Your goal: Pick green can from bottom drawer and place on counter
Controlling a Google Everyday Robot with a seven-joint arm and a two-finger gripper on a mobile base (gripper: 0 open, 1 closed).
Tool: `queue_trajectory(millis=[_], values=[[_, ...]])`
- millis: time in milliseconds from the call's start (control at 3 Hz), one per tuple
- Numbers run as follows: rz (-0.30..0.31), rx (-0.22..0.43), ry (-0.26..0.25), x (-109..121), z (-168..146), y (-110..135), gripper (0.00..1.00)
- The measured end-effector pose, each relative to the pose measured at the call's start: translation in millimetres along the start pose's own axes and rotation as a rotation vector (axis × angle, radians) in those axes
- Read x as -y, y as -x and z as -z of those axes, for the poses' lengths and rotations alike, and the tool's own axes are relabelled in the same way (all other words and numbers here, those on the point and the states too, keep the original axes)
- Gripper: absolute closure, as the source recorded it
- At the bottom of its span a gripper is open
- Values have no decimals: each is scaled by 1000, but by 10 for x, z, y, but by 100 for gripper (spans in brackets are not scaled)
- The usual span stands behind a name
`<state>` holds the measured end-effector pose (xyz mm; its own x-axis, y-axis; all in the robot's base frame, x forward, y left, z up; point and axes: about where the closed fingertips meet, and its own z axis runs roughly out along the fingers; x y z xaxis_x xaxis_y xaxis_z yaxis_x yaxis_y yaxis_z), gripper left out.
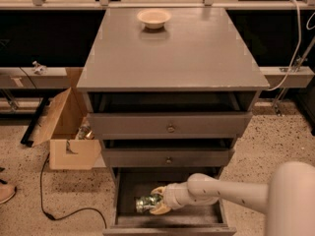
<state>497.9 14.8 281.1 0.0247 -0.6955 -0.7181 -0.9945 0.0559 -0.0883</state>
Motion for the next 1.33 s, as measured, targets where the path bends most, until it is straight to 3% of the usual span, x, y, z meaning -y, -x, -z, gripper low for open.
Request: queue_trajectory(millis=[333, 667, 1333], values=[[66, 114, -23, -138, 1147, 522, 100], [41, 136, -89, -99, 1982, 535, 100], [36, 145, -107, -125, 2177, 551, 100]])
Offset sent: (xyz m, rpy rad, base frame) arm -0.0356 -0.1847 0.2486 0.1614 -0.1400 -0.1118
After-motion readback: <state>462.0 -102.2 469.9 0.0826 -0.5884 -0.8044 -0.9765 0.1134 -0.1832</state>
